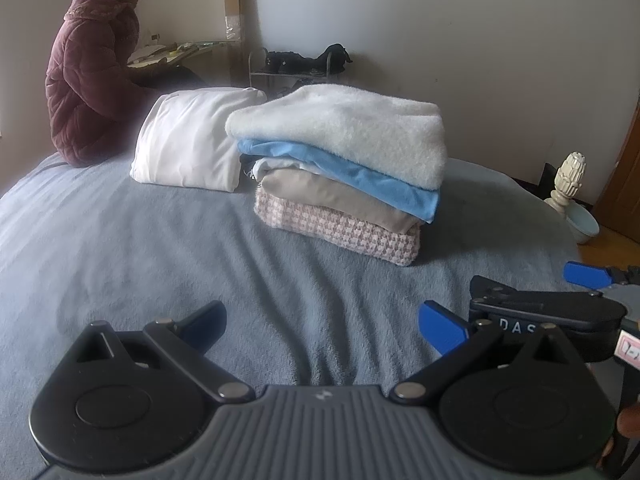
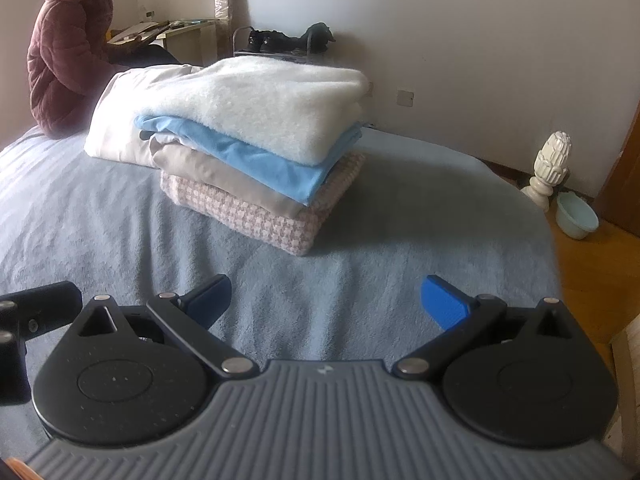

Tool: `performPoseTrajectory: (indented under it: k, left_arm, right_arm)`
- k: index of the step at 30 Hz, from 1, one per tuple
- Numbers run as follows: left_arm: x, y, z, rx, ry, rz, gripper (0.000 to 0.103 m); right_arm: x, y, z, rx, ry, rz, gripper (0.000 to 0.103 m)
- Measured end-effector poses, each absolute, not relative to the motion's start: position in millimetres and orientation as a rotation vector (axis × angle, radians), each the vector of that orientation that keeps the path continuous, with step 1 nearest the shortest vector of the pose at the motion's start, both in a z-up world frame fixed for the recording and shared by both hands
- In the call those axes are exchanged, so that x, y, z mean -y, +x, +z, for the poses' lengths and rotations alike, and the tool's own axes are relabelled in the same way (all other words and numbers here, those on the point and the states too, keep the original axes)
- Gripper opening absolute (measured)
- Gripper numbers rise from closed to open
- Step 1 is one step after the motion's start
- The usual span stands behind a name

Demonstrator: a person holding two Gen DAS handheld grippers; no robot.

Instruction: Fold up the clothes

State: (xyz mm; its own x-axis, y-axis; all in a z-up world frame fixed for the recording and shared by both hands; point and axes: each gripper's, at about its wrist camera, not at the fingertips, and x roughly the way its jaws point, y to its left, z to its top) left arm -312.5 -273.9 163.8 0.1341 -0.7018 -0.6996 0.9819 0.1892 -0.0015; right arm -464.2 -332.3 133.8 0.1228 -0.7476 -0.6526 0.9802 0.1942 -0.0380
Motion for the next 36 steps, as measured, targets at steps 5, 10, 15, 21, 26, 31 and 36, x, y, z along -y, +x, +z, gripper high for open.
performPoseTrajectory:
  k: [5, 10, 15, 21, 26, 31, 36]
  left_arm:
    - [274.4, -312.3, 164.4, -0.647, 0.530, -1.300, 0.103]
    - [273.9, -311.6, 164.7, -0.648, 0.533, -1.297, 0.103]
    - [272.8, -310.9, 165.5, -0.646, 0.528, -1.295, 0.103]
    - [272.9, -311.5, 165.3, -0.647, 0.531, -1.295, 0.103]
    - [272.6, -311.8, 165.0, -0.646, 0.533, -1.293, 0.103]
    - [272.5, -312.5, 164.7, -0.644, 0.532, -1.295, 0.103]
    - [272.0, -312.6, 164.3, -0.645, 0.535, -1.297, 0.103]
  right_arm:
    - [331.9, -463.7, 135.0, -0.620, 0.437, -1.328, 0.102]
    - [331.9, -463.2, 136.1, -0.621, 0.423, -1.327, 0.102]
    - [332.0, -462.9, 137.5, -0.618, 0.417, -1.329, 0.102]
    - [332.3, -463.0, 137.4, -0.619, 0.419, -1.328, 0.102]
    - [332.7, -463.0, 137.1, -0.618, 0.414, -1.329, 0.102]
    - [332.6, -463.4, 136.0, -0.621, 0.419, -1.335, 0.102]
    - [331.4, -463.4, 136.5, -0.619, 0.415, -1.338, 0.102]
